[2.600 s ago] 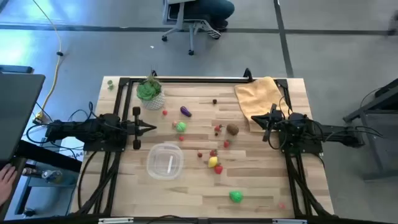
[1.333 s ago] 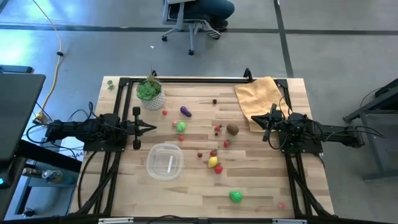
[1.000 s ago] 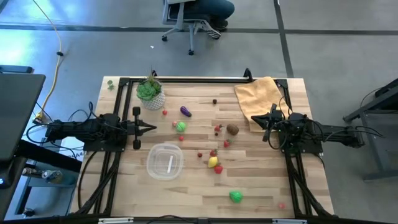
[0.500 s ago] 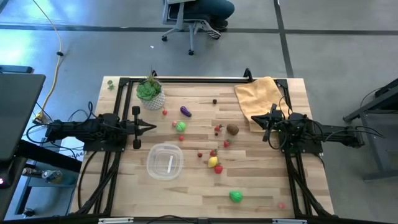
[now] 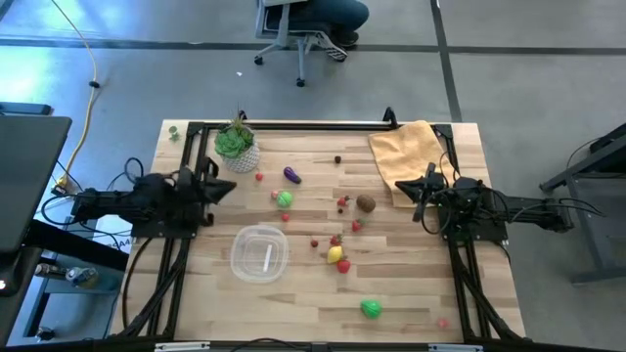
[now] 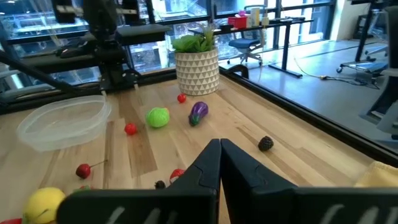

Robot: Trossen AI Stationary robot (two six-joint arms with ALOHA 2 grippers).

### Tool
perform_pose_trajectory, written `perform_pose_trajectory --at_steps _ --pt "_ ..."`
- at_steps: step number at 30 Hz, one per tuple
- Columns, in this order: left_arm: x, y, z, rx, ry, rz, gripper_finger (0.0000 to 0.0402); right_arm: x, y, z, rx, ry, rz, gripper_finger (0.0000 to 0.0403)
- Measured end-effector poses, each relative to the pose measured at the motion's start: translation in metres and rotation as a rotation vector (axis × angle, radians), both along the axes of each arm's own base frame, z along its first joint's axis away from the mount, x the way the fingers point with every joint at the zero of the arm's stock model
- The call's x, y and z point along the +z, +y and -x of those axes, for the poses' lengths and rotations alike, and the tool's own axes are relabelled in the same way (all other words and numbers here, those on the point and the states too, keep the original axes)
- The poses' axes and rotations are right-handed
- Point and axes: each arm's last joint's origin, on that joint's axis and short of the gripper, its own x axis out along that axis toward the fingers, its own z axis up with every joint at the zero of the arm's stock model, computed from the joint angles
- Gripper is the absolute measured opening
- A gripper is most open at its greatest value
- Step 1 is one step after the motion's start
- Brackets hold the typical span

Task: Pick and placing Produce into tupperware
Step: Adjust the transparent bin

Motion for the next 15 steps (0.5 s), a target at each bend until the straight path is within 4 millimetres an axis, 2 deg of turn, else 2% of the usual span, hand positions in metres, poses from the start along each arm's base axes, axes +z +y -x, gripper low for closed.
perform_pose_trajectory --at_steps 3,9,15 --pt "0.010 0.001 0.004 0.032 -0.124 0.046 0.0001 0.003 0.000 0.000 -0.010 -0.060 -0.079 0.0000" --pt "0.022 0.003 0.012 0.103 -0.279 0.070 0.0001 0.018 0.000 0.000 -0.009 -0.328 -0.365 0.0000" --pt "0.037 -0.001 0.022 0.076 -0.439 -0.068 0.0001 0.029 -0.001 0.001 -0.016 -0.532 -0.580 0.0000"
